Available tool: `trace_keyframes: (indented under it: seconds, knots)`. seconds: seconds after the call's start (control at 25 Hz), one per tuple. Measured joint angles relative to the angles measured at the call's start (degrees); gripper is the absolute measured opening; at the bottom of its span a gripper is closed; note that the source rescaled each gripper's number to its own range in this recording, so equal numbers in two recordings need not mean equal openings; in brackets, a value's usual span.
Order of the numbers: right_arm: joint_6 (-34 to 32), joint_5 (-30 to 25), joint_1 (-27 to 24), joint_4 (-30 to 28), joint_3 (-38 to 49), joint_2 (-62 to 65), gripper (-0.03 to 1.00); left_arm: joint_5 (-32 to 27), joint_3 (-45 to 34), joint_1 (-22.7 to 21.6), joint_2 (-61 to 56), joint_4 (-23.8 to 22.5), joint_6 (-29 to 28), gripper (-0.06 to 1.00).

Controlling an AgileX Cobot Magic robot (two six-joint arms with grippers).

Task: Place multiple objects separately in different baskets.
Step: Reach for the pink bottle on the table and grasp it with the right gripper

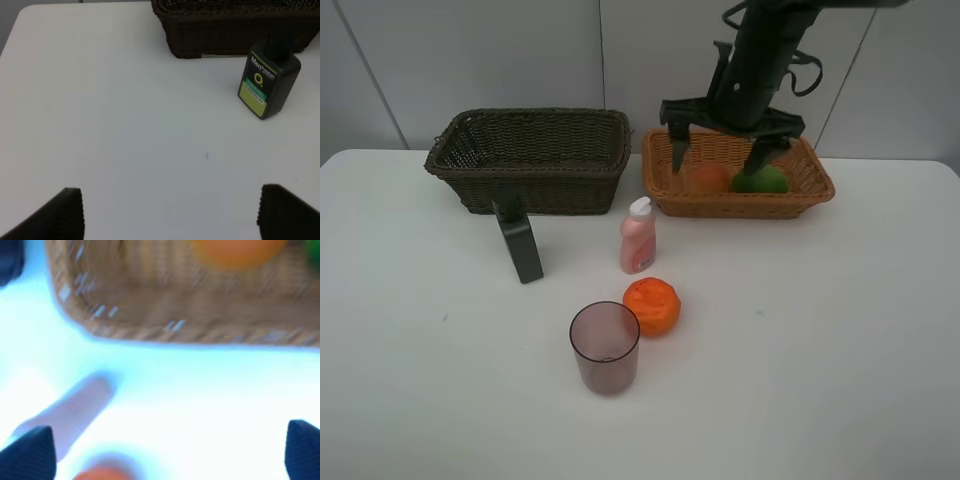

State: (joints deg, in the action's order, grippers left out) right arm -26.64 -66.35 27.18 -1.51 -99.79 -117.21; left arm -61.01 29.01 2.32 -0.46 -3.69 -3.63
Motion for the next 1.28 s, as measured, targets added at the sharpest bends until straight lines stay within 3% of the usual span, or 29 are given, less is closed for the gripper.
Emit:
trace_keyframes:
  seconds: [0.28,0.64,1.28]
  knots:
    - [-9.6,-0.5,7.1,0.2,0.0,0.0,0.98,0.0,0.0,0.0,0.0,0.0,0.0,0.9]
    - [-20.6,4.3,10.2,0.0,0.0,-2.5,0.98,0.0,0.0,0.0,0.0,0.0,0.0,0.9]
    - [-23.5,7.6,10.7,-1.3,0.0,-8.3,0.98,0.0,0.0,0.0,0.0,0.0,0.0,0.9]
